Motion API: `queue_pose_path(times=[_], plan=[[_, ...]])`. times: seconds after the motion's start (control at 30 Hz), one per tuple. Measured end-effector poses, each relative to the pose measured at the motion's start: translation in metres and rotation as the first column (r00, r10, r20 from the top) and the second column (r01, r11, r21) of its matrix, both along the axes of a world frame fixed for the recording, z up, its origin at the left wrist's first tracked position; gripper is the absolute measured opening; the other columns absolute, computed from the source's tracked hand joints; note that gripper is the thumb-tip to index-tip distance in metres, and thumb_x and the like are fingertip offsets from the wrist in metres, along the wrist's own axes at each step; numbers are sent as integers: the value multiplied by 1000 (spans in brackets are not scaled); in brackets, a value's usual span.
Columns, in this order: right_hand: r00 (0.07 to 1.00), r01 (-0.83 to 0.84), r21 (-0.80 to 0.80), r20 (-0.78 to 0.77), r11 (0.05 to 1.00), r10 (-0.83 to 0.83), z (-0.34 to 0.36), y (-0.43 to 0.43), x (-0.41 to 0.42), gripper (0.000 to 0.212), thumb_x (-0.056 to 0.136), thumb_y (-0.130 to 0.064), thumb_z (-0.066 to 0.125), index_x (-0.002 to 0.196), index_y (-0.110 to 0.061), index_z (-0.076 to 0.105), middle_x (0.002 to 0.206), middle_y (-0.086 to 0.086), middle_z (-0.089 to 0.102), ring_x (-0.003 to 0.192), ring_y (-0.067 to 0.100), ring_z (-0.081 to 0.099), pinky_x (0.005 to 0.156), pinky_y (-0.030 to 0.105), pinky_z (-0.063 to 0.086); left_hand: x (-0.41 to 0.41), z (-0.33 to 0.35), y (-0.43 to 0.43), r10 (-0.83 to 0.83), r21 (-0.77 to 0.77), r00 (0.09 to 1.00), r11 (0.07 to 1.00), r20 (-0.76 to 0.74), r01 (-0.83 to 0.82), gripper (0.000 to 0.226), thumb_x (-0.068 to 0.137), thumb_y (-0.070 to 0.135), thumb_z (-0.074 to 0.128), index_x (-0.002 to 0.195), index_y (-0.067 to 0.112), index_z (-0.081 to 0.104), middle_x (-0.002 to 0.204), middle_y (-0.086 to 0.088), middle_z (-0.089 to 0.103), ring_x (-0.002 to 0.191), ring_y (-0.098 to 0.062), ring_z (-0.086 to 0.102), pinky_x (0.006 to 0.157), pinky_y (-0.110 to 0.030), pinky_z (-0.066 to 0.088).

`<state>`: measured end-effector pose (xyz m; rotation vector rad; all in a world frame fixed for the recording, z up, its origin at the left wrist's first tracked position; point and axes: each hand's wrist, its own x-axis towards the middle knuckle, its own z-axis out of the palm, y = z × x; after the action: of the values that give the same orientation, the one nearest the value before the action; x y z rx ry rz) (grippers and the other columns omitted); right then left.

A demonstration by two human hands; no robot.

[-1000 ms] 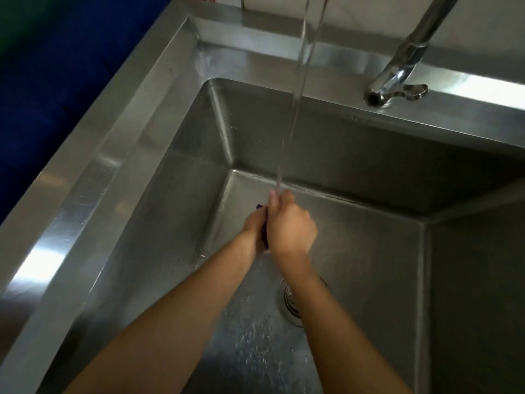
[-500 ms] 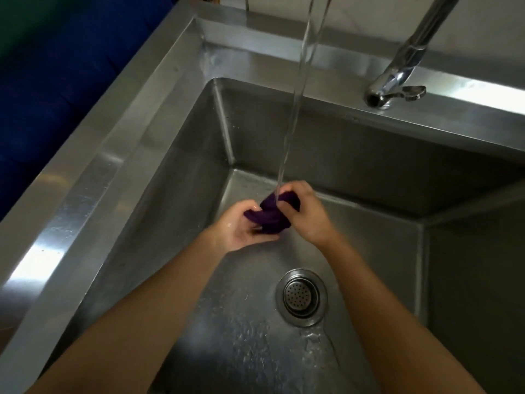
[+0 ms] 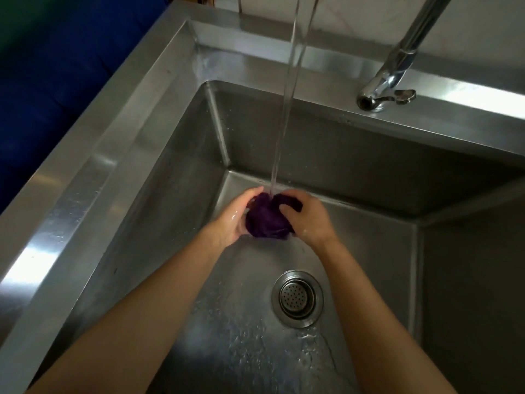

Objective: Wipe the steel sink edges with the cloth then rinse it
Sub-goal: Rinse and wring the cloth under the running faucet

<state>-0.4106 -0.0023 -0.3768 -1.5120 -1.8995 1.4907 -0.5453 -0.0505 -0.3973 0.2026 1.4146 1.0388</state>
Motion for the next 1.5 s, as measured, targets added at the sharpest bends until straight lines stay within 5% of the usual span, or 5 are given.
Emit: queue_pose_path(times=[0.2,0.43,0.67,1.07,1.5], plan=[[981,50,119,-190,992,-27,9,2,-10,17,89,-3,52,102,-12,59,95,-2,61,92,16,57,86,31,47,6,-5,-3,-116,-17,978,993,175,121,51,85,65,42,104,25,67,100,-8,71,95,-27,66,73,-45,59],[925,-200,324,373,925,70,20,-36,-28,36,93,-47,43,111,-18,53,111,10,58,96,33,60,74,36,47,21,-5,11,95,-119,991,989,93,-83,52,100,35,34,58,12,57,40,0,59,36,-8,58,42,-16,46],[915,165,175,340,971,-217,4,-7,-30,37,99,-36,32,107,-8,55,108,22,66,101,39,61,78,38,46,36,-12,15,146,-165,984,973,-102,-162,35,94,29,47,63,17,56,54,-2,57,40,-11,56,39,-18,42],[875,-49,232,478,971,-70,19,-11,-41,30,97,-27,37,107,-8,58,110,17,66,103,35,61,80,35,47,44,-14,-1,-8,-196,1000,980,10,10,42,97,24,34,63,15,56,39,2,55,39,-10,55,40,-17,42],[980,111,-144,-147,983,-132,-21,13,5,15,90,-3,53,101,-5,62,95,7,60,92,19,55,79,29,45,6,-16,-13,186,-188,974,969,126,-161,16,91,19,45,86,15,60,90,-9,66,80,-24,63,69,-40,51]])
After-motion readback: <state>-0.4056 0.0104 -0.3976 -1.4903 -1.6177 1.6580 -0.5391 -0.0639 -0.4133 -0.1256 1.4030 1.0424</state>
